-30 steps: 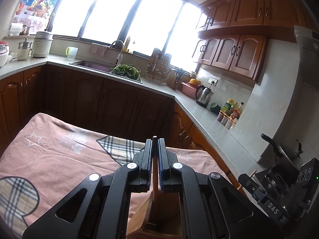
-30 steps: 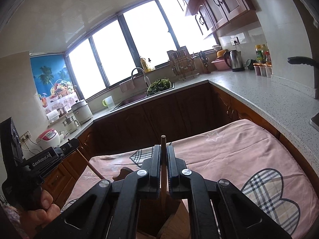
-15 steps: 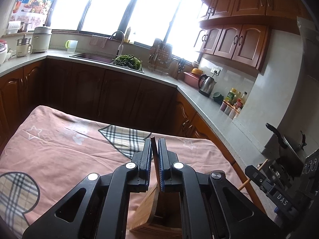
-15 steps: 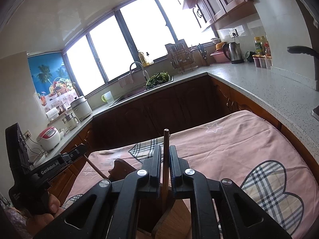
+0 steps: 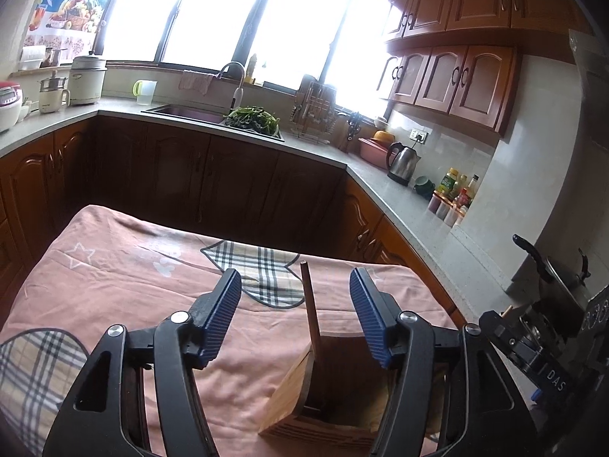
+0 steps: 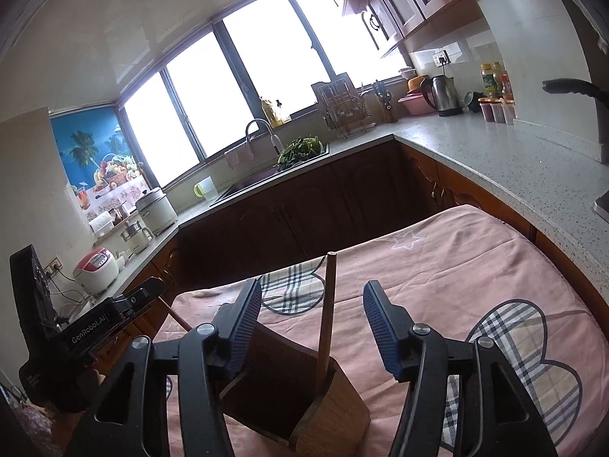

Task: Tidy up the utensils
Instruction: 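Open the right tool to drop the chopstick into the holder, then move the right tool back and close it on another wooden chopstick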

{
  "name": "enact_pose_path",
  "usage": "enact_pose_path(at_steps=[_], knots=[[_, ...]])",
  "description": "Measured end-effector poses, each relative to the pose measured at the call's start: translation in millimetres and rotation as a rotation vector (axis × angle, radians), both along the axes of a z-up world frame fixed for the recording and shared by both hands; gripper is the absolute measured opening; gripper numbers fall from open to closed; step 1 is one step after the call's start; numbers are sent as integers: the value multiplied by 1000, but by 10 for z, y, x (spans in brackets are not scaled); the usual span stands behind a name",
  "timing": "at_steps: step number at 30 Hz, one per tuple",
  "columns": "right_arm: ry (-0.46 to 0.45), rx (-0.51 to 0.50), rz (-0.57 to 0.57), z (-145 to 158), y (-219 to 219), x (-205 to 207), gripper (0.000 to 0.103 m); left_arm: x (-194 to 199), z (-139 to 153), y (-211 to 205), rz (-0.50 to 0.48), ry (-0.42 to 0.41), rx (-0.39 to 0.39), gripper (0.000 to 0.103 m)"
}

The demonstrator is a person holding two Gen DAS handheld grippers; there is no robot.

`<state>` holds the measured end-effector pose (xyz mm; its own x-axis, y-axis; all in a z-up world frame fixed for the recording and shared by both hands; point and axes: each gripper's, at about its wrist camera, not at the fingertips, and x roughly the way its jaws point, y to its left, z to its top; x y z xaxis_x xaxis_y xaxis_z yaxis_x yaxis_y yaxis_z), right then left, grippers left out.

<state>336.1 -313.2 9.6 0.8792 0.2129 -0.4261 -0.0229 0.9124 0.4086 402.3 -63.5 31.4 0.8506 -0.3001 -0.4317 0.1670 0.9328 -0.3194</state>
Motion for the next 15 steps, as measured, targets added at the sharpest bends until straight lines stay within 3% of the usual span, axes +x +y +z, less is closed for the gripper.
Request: enact_pose_path(at_steps=[3,5,8,15], knots=[[-4,20,-2,33,-37,-95,67,-108,23,87,5,9,-7,83],[-14,23,-1,63,-56,-201,73,-227,23,157,7,10,-8,86],[-21,26,-10,87,-92,-405,81,-439,-14,258,11,25,-1,90],[10,21,-20,44,-137,-916,81,-1003,-194,388,-19,81,16,91]])
